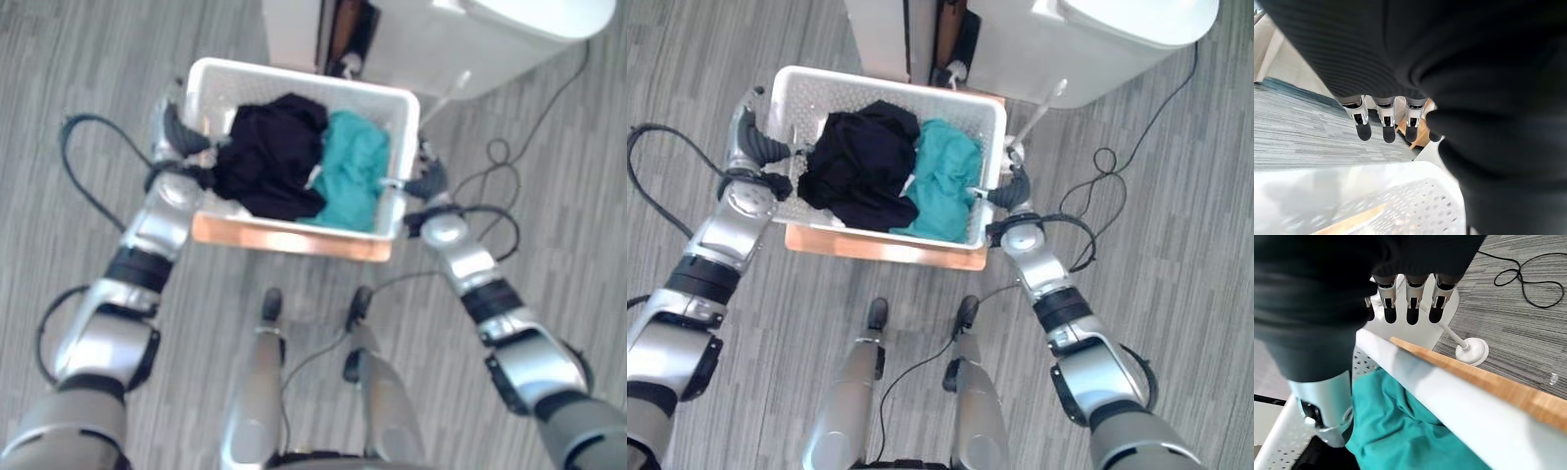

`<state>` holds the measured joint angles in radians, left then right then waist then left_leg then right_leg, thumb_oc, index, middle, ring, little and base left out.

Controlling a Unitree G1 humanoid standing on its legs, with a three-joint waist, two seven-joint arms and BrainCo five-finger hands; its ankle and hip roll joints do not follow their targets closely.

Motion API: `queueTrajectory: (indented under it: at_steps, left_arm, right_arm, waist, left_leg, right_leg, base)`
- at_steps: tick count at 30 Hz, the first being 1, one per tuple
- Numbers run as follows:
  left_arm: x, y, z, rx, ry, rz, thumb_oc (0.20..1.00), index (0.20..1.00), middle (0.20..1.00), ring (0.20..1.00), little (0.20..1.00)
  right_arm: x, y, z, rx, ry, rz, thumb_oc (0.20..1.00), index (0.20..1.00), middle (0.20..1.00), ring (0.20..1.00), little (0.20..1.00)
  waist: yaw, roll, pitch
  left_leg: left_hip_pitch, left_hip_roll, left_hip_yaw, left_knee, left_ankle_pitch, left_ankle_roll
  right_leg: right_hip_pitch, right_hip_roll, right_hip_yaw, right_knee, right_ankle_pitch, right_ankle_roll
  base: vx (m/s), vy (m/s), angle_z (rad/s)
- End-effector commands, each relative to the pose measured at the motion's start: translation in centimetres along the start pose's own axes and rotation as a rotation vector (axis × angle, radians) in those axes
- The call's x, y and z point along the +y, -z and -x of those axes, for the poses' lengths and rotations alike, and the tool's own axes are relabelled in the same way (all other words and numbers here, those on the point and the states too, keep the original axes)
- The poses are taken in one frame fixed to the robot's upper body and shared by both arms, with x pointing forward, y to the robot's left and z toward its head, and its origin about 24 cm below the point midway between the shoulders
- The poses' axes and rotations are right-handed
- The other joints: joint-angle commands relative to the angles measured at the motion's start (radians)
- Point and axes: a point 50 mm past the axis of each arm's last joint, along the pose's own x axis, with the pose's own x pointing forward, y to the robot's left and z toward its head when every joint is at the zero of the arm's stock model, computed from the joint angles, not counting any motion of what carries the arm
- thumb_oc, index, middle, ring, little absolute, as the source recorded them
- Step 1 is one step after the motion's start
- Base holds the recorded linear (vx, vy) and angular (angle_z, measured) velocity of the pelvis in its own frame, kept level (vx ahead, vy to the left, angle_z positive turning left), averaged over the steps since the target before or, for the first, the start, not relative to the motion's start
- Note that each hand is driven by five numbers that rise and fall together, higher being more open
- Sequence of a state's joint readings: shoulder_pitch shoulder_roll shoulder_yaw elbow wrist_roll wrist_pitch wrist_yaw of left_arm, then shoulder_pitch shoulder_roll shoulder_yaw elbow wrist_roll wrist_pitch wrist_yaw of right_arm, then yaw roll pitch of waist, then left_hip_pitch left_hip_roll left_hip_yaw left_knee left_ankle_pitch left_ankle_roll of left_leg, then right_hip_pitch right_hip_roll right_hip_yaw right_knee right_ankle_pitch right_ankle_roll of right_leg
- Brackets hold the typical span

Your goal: Grab the laundry basket,head to the washer,open it,put in the laundry and shut it.

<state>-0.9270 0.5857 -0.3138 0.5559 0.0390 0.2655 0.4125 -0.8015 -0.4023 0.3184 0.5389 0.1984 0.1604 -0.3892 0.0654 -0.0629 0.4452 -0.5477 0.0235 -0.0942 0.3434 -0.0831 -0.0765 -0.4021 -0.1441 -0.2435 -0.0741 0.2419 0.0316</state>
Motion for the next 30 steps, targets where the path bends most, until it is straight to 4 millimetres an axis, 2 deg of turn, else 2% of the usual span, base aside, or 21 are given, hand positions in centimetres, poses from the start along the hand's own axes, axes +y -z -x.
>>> queueTrajectory:
  at_steps: [1,11,18,30]
  left_arm:
    - [1.6,-2.8,-1.2,-0.069,-0.116,-0.016,1.0,1.0,1.0,1.0,1.0]
    - [0.0,-2.3,-1.0,-0.011,-0.051,0.01,1.0,1.0,1.0,1.0,1.0]
    - [-1.2,-1.9,-1.0,0.042,0.01,0.037,1.0,1.0,1.0,1.0,1.0]
    - [-2.0,-4.1,-1.4,-0.008,0.052,0.064,1.0,1.0,1.0,1.0,1.0]
  right_arm:
    - [-1.1,-0.9,0.0,-0.043,0.081,-0.074,1.0,1.0,1.0,1.0,1.0]
    - [0.0,-0.1,0.6,-0.005,0.067,-0.14,1.0,1.0,1.0,1.0,1.0]
    - [1.5,0.3,1.1,0.035,0.023,-0.243,1.0,1.0,1.0,1.0,1.0]
    - [2.6,-0.7,0.8,0.038,0.024,-0.346,1.0,1.0,1.0,1.0,1.0]
  waist:
    - [0.024,0.043,0.001]
    - [0.022,0.051,0.002]
    - [0.023,0.056,0.004]
    - [0.025,0.067,0.01]
  left_leg:
    - [0.067,-0.021,0.011,-0.254,0.155,0.038]
    - [0.062,-0.023,0.01,-0.253,0.154,0.043]
    - [0.069,-0.023,0.013,-0.252,0.146,0.044]
    - [0.057,-0.028,0.011,-0.253,0.152,0.042]
  right_leg:
    - [0.083,-0.038,0.039,0.139,-0.204,0.077]
    - [0.075,-0.04,0.037,0.14,-0.204,0.077]
    - [0.079,-0.038,0.044,0.142,-0.211,0.079]
    - [0.064,-0.042,0.043,0.149,-0.206,0.083]
  base:
    - [0.0,0.0,0.0]
    - [0.0,0.0,0.0]
    - [0.0,0.0,0.0]
    - [0.01,-0.002,0.0]
